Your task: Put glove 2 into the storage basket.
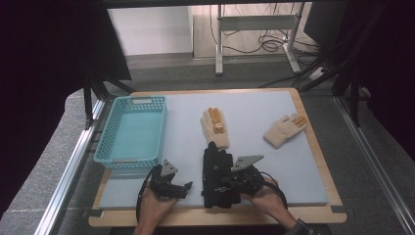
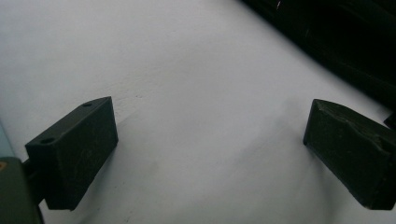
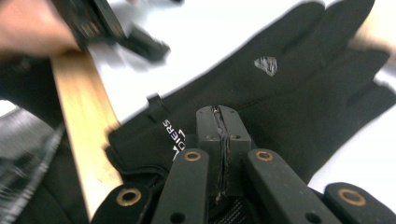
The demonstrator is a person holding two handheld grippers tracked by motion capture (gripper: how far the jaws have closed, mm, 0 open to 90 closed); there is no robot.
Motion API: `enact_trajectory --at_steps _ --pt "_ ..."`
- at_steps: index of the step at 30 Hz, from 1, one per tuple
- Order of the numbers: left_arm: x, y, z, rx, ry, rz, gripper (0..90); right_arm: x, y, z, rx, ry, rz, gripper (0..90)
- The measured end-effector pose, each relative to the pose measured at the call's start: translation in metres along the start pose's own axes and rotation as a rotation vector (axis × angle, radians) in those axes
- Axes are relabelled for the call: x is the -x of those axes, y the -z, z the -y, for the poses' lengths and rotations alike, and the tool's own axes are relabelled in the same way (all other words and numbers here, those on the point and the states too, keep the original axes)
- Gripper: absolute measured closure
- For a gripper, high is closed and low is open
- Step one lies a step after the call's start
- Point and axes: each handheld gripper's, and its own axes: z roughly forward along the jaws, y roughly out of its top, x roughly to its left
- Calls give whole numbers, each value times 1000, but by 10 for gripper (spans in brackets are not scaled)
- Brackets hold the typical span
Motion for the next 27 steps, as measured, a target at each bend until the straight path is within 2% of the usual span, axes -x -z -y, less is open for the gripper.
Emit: enact_trajectory --at_steps 3,6,10,13,15,17,19,22,24,27 --pt "0 0 0 -1 -1 0 33 -5 6 -11 34 -11 -23 877" --pt "0 0 0 -1 -1 0 33 -11 1 -17 43 -24 -66 876" --pt "0 0 0 -4 -3 0 33 -17 -14 -11 -17 20 -32 857" --pt "0 0 0 -3 -2 0 33 -10 -13 -4 -2 10 -26 777" --pt "0 0 0 -2 -2 0 33 -4 -3 -2 31 -2 -7 730" --pt "0 0 0 -3 -2 0 33 4 7 1 62 -9 18 723" --pt "0 0 0 -3 -2 0 33 14 14 7 66 -19 66 752" --pt "0 0 0 -2 0 2 34 27 17 21 44 -49 92 837" --pt "-1 1 0 0 3 5 38 31 13 33 16 -59 85 867" --pt "-4 2 0 3 12 17 54 30 8 42 -2 -58 59 876"
